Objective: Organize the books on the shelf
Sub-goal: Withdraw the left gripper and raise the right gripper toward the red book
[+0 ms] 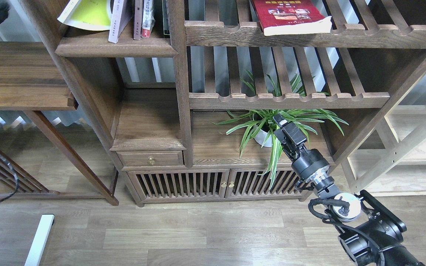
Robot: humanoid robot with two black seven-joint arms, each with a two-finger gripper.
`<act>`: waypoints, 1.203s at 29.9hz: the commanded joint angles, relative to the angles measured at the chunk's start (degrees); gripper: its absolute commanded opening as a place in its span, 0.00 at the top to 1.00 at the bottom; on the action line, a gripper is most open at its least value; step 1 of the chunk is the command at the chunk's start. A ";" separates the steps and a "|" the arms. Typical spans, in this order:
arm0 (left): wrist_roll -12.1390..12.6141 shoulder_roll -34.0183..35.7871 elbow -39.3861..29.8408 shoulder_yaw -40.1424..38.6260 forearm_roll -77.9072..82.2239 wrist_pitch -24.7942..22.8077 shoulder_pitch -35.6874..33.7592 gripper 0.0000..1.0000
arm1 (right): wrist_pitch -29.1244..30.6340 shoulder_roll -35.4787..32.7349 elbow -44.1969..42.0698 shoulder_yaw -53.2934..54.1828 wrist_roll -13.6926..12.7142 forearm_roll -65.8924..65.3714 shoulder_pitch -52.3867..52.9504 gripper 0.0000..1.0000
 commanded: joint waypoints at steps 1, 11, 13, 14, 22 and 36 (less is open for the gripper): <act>0.00 0.83 -4.66 -1.39 -5.51 -0.12 2.58 0.20 | 0.00 0.70 -0.01 -0.24 0.01 0.18 1.02 0.06; 0.00 -0.05 -8.81 -4.47 -24.21 -2.13 5.21 0.03 | 0.00 1.67 0.08 -0.33 -0.08 0.44 6.12 0.06; 0.00 -0.22 -8.55 -4.47 -32.20 -7.12 7.57 0.03 | 0.00 2.81 0.08 -0.42 0.01 0.44 6.12 0.06; 0.00 -0.66 -8.20 -4.21 -35.64 -9.68 8.81 0.03 | 0.00 3.33 0.08 -0.25 0.01 0.44 6.12 0.06; 0.00 -8.65 -8.11 -4.12 -45.87 -16.08 19.98 0.03 | 0.00 4.57 0.16 0.02 -0.08 0.35 5.94 0.06; -8.64 -19.65 -4.33 -8.08 -44.82 -16.08 24.55 0.19 | 0.00 10.46 0.60 6.35 0.10 0.00 6.12 0.06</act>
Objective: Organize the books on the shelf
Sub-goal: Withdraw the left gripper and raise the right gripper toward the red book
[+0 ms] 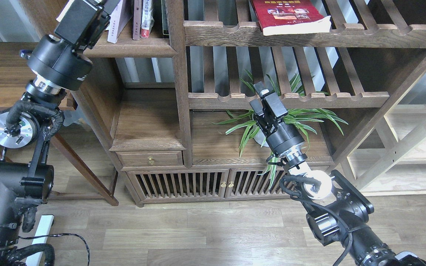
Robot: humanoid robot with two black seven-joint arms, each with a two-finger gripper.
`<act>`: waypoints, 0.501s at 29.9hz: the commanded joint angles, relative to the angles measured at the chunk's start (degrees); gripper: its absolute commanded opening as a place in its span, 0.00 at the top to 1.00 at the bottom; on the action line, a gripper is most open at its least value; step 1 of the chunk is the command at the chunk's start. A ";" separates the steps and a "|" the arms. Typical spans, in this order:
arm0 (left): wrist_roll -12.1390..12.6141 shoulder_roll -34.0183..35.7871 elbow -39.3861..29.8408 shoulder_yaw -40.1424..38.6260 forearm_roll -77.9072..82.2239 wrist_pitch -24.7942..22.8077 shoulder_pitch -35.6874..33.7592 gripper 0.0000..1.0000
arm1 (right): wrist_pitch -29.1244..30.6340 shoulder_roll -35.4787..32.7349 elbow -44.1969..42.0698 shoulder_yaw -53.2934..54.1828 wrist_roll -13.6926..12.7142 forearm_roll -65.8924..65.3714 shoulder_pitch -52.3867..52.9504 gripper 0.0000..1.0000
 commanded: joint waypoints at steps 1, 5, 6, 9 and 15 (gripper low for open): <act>-7.83 -0.08 1.71 -0.55 0.04 0.00 0.88 0.19 | 0.00 0.05 -0.03 0.51 -0.01 -0.07 0.04 0.06; -20.84 -0.08 1.19 6.72 -0.83 0.00 4.30 0.20 | 0.00 0.05 -0.12 2.79 0.16 -0.07 0.04 0.06; -23.05 -0.08 0.49 9.19 -1.01 0.00 5.27 0.20 | 0.00 0.05 -0.12 3.15 0.34 -0.07 0.13 0.05; -28.16 -0.08 -2.76 16.93 -1.10 0.00 8.79 0.17 | 0.00 0.05 -0.12 4.29 0.51 -0.07 0.39 0.05; -29.66 -0.08 -1.19 24.76 -1.19 0.00 10.91 0.17 | 0.00 0.05 -0.12 7.63 0.51 0.20 2.23 0.05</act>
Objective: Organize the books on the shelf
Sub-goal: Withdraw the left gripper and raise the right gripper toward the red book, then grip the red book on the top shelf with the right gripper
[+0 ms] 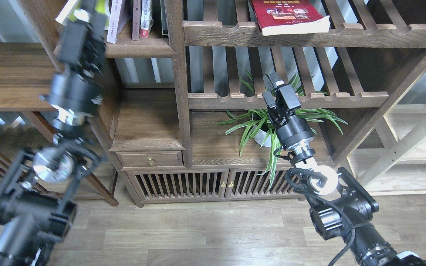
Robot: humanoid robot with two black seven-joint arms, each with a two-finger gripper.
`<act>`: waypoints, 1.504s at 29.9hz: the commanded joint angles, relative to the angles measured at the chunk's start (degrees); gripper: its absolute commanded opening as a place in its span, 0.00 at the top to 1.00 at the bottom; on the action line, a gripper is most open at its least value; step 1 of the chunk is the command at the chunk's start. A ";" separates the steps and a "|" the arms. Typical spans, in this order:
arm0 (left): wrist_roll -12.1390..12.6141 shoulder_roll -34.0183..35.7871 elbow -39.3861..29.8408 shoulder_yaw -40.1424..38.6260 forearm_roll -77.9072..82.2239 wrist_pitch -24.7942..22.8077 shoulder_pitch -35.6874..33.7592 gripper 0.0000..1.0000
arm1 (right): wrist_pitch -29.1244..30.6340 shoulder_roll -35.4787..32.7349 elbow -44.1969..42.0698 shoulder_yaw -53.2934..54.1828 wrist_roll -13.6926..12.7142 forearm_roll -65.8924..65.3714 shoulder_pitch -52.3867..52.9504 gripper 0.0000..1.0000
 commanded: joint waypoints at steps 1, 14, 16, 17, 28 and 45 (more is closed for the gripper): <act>-0.34 0.01 1.55 3.00 -0.03 0.00 0.40 0.16 | 0.00 0.00 0.00 2.12 0.01 0.43 1.29 0.05; -0.95 0.01 3.05 8.01 -0.21 0.00 5.14 0.13 | -8.04 -0.44 11.16 4.41 0.10 5.53 2.70 0.05; -0.95 0.01 3.23 8.19 -0.21 0.00 5.40 0.12 | -11.28 -0.70 12.13 4.49 0.10 5.53 3.05 0.05; -0.95 0.01 3.23 8.19 -0.21 0.00 5.67 0.11 | -12.87 -1.14 12.48 4.49 0.10 5.53 3.23 0.05; 0.10 0.01 1.65 10.83 -0.03 0.00 7.69 0.02 | -21.05 -3.43 15.11 4.58 0.10 8.15 4.89 0.07; -0.42 0.01 1.47 11.09 -0.12 0.00 8.04 0.01 | -32.04 -6.94 16.96 4.49 0.01 9.66 8.06 0.33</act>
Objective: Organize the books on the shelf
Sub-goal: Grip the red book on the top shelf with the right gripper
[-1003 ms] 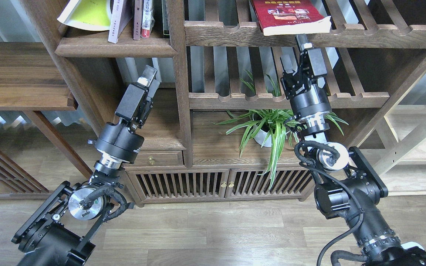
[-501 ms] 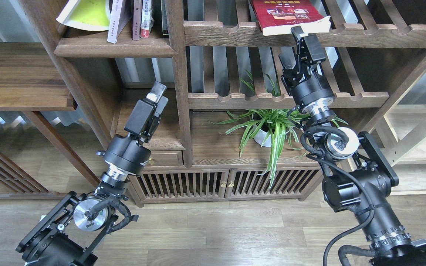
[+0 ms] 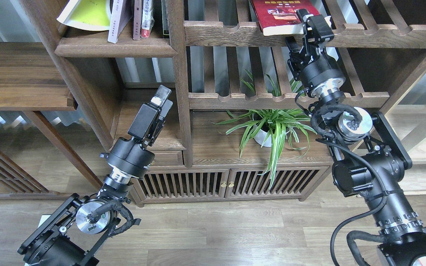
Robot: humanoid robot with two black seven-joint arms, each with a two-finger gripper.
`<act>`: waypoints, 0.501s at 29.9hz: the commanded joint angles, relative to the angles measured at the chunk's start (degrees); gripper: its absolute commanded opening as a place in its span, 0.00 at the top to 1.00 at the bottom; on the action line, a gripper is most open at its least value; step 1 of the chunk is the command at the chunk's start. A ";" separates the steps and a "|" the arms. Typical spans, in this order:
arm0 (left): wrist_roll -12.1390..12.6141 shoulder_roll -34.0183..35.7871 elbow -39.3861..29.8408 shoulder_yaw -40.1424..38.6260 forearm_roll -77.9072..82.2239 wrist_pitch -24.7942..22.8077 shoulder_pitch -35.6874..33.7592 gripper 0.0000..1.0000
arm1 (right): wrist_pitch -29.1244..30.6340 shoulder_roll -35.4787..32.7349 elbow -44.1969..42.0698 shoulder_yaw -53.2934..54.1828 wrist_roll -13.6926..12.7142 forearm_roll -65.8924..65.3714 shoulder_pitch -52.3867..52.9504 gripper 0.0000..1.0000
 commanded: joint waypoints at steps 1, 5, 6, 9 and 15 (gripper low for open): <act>-0.10 0.00 -0.09 -0.09 -0.02 0.00 0.31 0.01 | -2.64 -0.27 0.10 -0.03 -0.02 0.02 0.18 0.34; 0.25 0.00 -0.53 -0.17 -0.02 0.00 0.84 0.01 | -4.85 -0.44 0.18 0.15 -0.02 0.02 0.79 0.38; 0.34 0.00 -0.61 -0.09 0.07 0.00 0.93 0.01 | -5.46 -0.70 0.27 0.15 -0.02 0.02 0.88 0.41; 0.43 0.00 -0.70 -0.09 0.07 0.00 0.93 0.01 | -6.69 -1.06 0.45 0.15 -0.02 0.02 2.02 0.42; 0.43 0.00 -0.70 0.00 0.07 0.00 0.93 0.01 | -8.37 -1.94 0.80 1.03 -0.02 0.02 3.16 0.59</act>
